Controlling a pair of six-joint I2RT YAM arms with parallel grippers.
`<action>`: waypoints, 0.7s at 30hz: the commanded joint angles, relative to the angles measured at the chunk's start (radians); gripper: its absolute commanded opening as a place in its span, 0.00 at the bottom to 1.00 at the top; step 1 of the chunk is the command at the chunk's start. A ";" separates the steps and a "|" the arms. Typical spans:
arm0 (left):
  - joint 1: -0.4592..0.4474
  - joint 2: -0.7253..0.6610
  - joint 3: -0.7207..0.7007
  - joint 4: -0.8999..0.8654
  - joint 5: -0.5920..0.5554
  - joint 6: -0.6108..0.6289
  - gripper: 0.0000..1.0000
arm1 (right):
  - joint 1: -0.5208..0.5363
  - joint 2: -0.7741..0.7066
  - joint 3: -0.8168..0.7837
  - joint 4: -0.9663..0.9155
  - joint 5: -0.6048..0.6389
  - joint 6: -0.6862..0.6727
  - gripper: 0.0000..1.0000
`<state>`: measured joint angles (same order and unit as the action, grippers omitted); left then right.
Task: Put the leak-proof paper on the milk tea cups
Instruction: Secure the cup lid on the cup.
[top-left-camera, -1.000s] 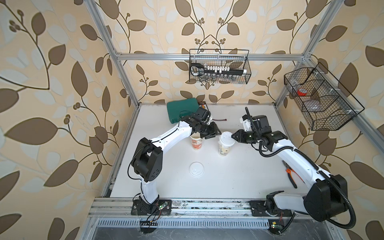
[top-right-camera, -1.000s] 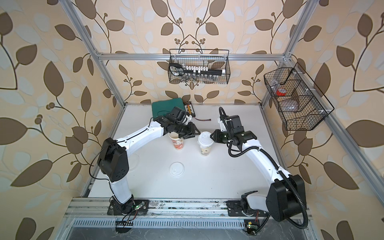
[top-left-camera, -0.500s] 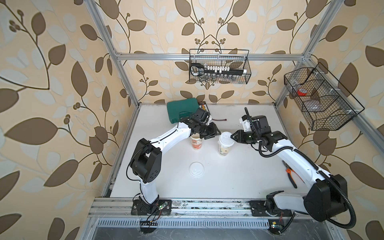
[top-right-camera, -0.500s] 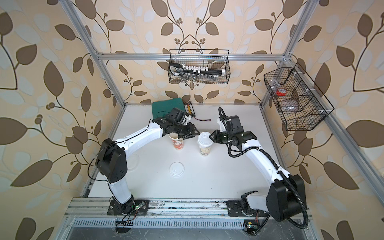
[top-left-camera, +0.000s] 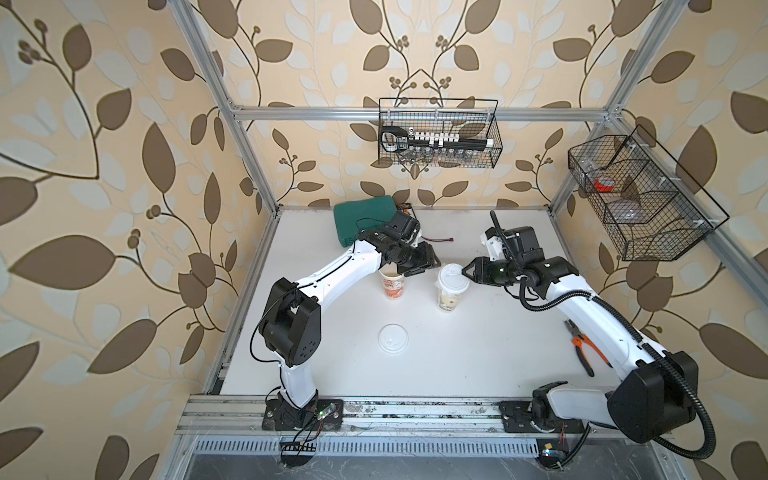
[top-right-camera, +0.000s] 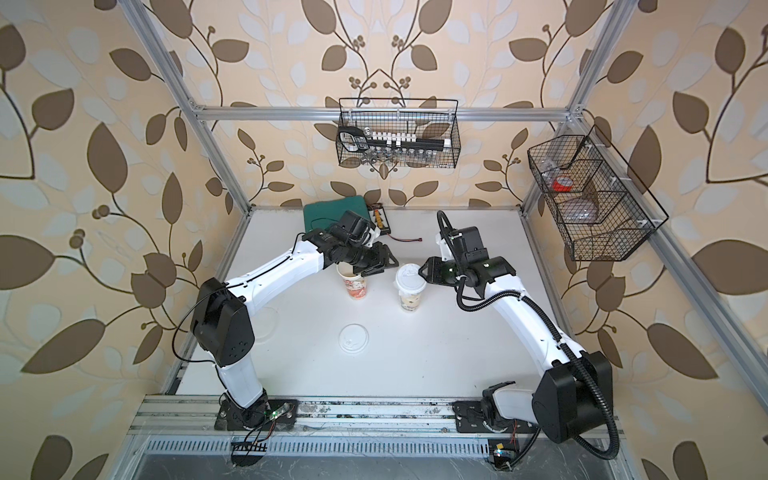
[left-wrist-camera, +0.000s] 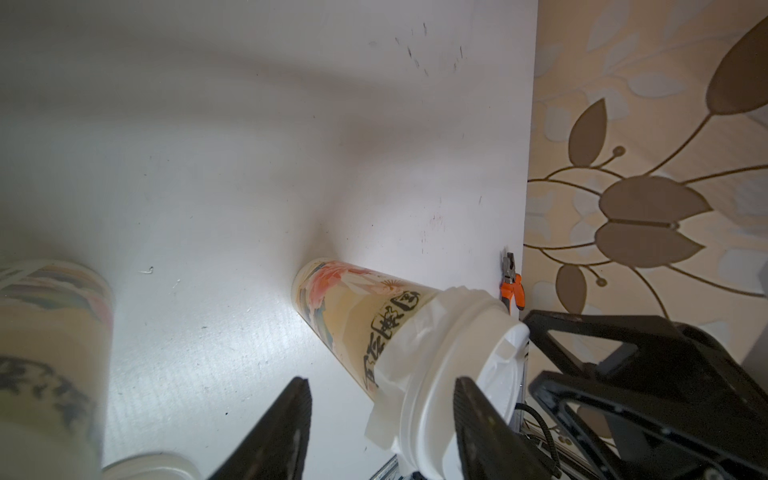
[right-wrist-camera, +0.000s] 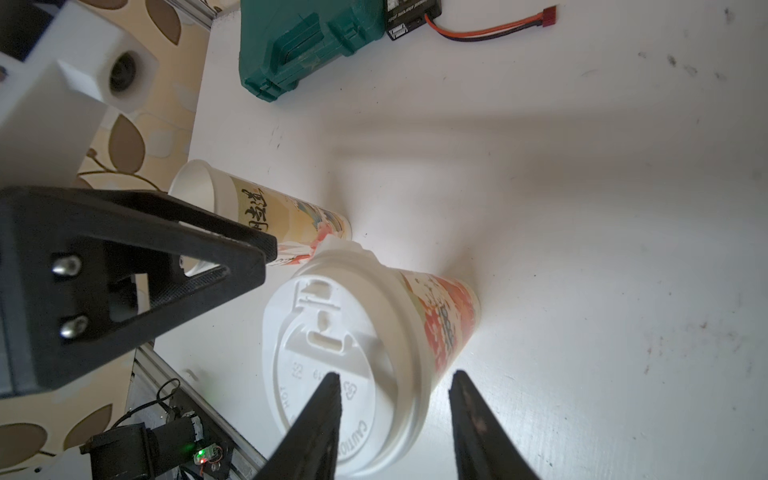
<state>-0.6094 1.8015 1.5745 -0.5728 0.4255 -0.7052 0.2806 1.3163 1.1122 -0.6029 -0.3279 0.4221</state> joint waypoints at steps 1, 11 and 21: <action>-0.006 -0.064 0.038 -0.026 -0.022 0.031 0.59 | 0.005 -0.009 0.033 -0.047 0.022 -0.006 0.45; -0.044 -0.054 0.057 -0.047 0.017 0.099 0.57 | 0.022 -0.094 -0.012 -0.064 0.030 0.042 0.42; -0.061 0.000 0.079 -0.066 0.025 0.155 0.63 | 0.033 -0.119 -0.108 -0.003 -0.014 0.107 0.47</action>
<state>-0.6708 1.7805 1.6264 -0.6247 0.4389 -0.5961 0.3084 1.1992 1.0271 -0.6296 -0.3191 0.5034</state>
